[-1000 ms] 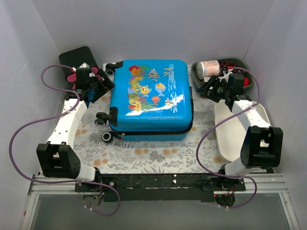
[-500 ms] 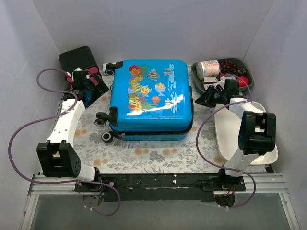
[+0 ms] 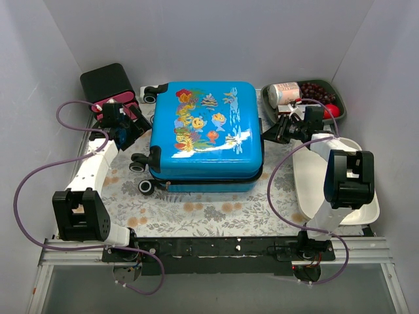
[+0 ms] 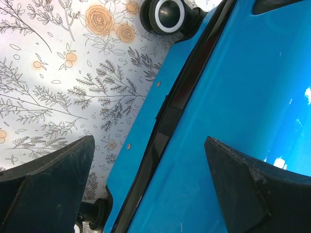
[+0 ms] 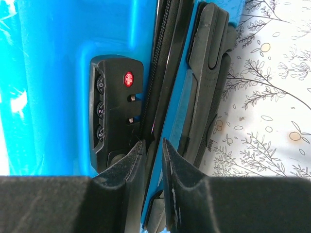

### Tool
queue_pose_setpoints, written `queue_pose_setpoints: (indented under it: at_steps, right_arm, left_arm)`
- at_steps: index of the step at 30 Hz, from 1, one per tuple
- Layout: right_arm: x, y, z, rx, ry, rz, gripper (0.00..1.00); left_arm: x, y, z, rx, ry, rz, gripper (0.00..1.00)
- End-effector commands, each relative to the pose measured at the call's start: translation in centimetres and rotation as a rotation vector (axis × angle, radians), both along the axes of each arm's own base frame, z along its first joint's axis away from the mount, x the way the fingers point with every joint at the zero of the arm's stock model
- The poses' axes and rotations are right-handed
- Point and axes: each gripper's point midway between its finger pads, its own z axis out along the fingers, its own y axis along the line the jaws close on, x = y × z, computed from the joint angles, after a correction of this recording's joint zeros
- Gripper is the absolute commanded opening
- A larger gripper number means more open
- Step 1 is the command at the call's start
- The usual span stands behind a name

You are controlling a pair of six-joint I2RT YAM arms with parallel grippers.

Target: Open, take out, and arrange the luggage

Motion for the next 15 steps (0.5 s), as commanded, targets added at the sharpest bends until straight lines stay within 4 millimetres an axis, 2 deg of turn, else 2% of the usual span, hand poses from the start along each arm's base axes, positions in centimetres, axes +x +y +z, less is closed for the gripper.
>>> queue_pose_setpoints:
  at_steps: [1,4,7,8,9,10,11,12,14,15]
  right_arm:
    - [-0.4,1.3,0.0,0.091,0.003,0.062,0.25]
    - [-0.8,1.8,1.4,0.133,-0.039,0.097,0.24]
    - [-1.4,2.4,3.8,0.195,-0.070,0.139,0.24]
    - [-1.2,2.5,5.3,0.212,-0.138,0.156,0.24]
    - [-1.7,2.7,5.7,0.236,-0.148,0.169,0.23]
    - [-2.5,3.0,6.6,0.295,-0.112,0.182,0.23]
    - [-2.4,3.2,8.8,0.306,-0.237,0.210,0.23]
    - [-2.9,3.3,9.1,0.327,-0.243,0.220,0.23]
    - [-3.8,3.5,11.3,0.387,-0.254,0.240,0.23]
    - [-3.9,3.6,12.8,0.396,-0.330,0.257,0.23]
  left_arm:
    - [-0.5,-1.6,-1.3,-0.046,0.027,-0.065,0.98]
    - [-0.5,-2.0,-1.6,-0.057,0.027,-0.080,0.98]
    - [-0.5,-2.1,-1.9,-0.061,0.029,-0.088,0.98]
    - [-0.5,-2.1,-2.0,-0.060,0.029,-0.089,0.98]
    - [-0.5,-2.1,-2.0,-0.059,0.029,-0.091,0.98]
    - [-0.5,-2.1,-2.1,-0.058,0.030,-0.091,0.98]
    - [-0.6,-2.1,-2.1,-0.056,0.030,-0.098,0.98]
    - [-0.6,-2.2,-2.1,-0.056,0.030,-0.101,0.98]
    - [-0.6,-2.4,-2.1,-0.061,0.029,-0.113,0.98]
    - [-0.6,-2.5,-2.2,-0.064,0.029,-0.119,0.98]
